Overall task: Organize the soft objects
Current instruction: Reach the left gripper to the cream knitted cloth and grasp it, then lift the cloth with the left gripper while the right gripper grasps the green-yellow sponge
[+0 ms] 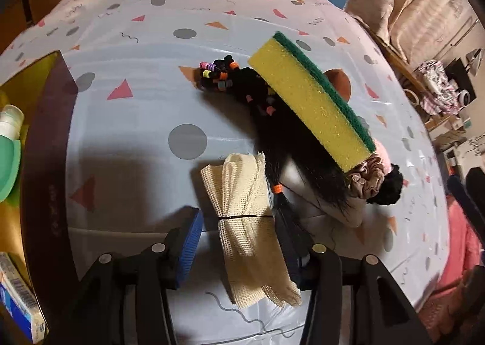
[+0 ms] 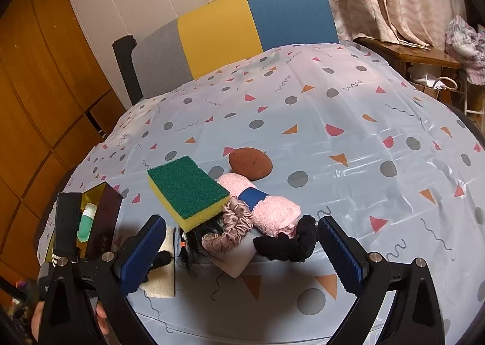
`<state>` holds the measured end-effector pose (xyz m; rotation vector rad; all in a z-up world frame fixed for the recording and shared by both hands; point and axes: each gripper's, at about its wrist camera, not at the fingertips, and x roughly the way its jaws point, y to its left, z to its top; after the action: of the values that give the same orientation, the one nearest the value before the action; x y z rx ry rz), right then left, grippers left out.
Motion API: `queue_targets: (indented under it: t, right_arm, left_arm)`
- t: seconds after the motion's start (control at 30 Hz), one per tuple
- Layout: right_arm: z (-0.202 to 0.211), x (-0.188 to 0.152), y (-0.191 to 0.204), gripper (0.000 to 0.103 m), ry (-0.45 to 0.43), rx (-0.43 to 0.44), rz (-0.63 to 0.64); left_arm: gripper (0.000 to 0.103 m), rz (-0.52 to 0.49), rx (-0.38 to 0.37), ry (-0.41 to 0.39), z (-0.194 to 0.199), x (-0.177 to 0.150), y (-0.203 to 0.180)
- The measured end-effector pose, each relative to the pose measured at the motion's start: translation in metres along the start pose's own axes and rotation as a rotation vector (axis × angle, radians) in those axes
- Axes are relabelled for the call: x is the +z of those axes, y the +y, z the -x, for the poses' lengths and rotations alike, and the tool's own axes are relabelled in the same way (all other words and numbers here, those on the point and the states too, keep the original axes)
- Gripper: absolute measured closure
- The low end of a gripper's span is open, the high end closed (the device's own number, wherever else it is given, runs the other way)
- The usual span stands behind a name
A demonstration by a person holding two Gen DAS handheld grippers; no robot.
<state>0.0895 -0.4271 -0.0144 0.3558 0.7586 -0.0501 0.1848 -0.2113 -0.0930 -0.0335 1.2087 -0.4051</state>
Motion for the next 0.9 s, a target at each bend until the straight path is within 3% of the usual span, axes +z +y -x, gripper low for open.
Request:
queue_targets:
  t: [0.17,0.27,0.53,0.73,0.9]
  right_arm:
    - [-0.002,-0.001,0.003,0.002,0.011,0.007,0.012]
    - [-0.003,-0.002,0.004,0.002,0.015,0.009,0.013]
    - [-0.010,-0.004,0.009,0.002,0.044,0.009,0.038]
    - [-0.028,0.010,0.029,0.002,0.113,0.134,0.093]
    - [-0.066,0.032,0.058,0.001,0.217,0.168,0.209]
  left_arm:
    - [0.048,-0.060,0.045,-0.024,-0.003,-0.008,-0.015]
    - [0.068,-0.078,0.012,-0.041,-0.003,-0.010,-0.017]
    - [0.077,-0.078,-0.061,-0.069,0.015,-0.025,-0.005]
    - [0.082,-0.155,-0.100,-0.120,0.048,-0.048,-0.007]
    - [0.084,-0.158,-0.127,-0.114,0.051,-0.050,-0.001]
